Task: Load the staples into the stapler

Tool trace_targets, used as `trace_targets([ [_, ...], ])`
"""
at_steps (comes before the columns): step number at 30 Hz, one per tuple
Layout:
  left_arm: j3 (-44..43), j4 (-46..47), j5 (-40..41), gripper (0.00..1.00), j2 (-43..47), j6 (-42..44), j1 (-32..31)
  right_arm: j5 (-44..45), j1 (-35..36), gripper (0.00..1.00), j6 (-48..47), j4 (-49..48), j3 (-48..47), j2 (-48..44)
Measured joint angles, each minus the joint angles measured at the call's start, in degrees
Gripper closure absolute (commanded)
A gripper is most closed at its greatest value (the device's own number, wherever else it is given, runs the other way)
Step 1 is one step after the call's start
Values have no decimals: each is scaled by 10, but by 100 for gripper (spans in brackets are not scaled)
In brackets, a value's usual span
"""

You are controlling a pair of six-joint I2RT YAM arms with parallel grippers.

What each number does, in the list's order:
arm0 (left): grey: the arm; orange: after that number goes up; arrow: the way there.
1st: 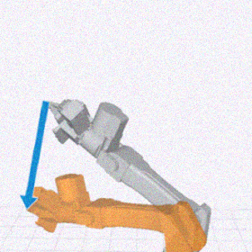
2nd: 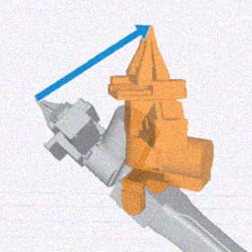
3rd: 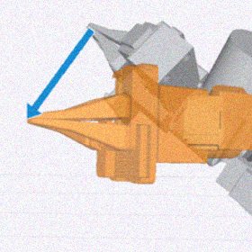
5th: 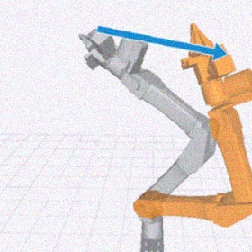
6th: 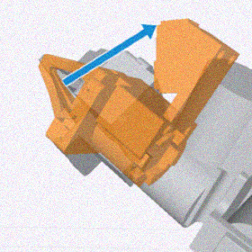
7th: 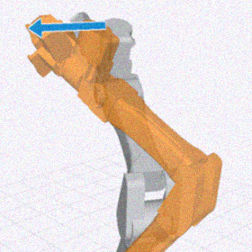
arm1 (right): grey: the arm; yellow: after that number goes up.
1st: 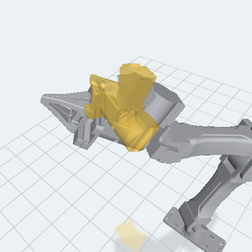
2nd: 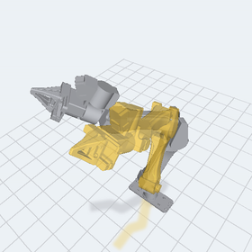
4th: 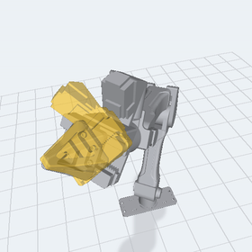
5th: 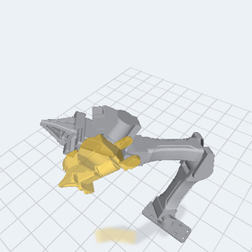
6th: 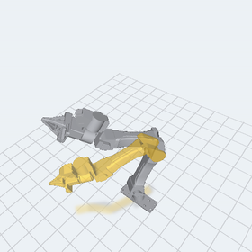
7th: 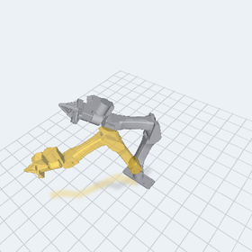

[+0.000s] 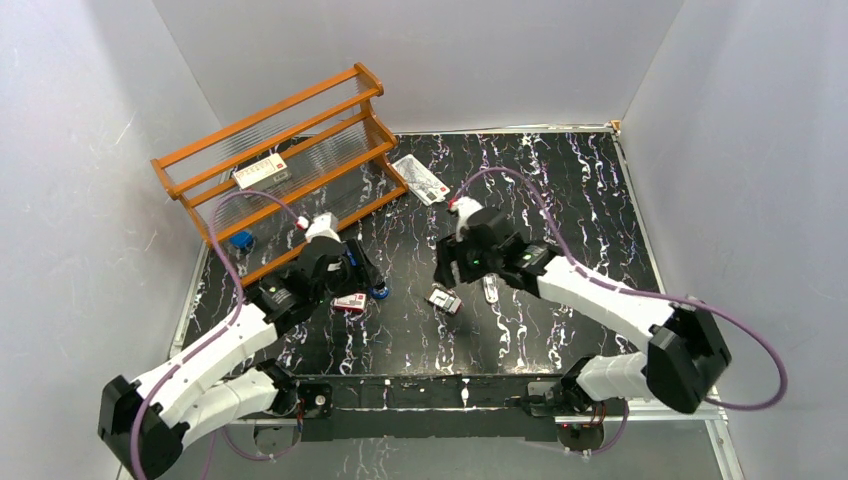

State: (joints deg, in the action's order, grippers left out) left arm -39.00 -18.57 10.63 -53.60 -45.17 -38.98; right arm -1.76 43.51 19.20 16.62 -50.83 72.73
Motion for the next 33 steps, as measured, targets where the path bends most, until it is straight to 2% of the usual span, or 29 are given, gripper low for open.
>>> trace_targets([
  [3,0,-21,54,30,33,-21,2,-1,63,24,-15,-23,-24,58],
  [8,0,-69,117,23,76,-55,3,3,127,23,-26,-43,-104,197],
  [14,8,-138,183,22,155,-112,3,31,153,23,-34,-43,-209,323],
  [18,21,-162,210,22,207,-131,3,38,162,25,-44,-35,-263,372],
  [21,26,-172,223,22,223,-138,3,40,167,34,-52,-31,-292,395],
  [25,28,-182,230,22,222,-140,3,44,170,52,-60,-18,-335,427],
  [33,34,-192,227,20,216,-158,3,73,174,73,-63,5,-357,450],
])
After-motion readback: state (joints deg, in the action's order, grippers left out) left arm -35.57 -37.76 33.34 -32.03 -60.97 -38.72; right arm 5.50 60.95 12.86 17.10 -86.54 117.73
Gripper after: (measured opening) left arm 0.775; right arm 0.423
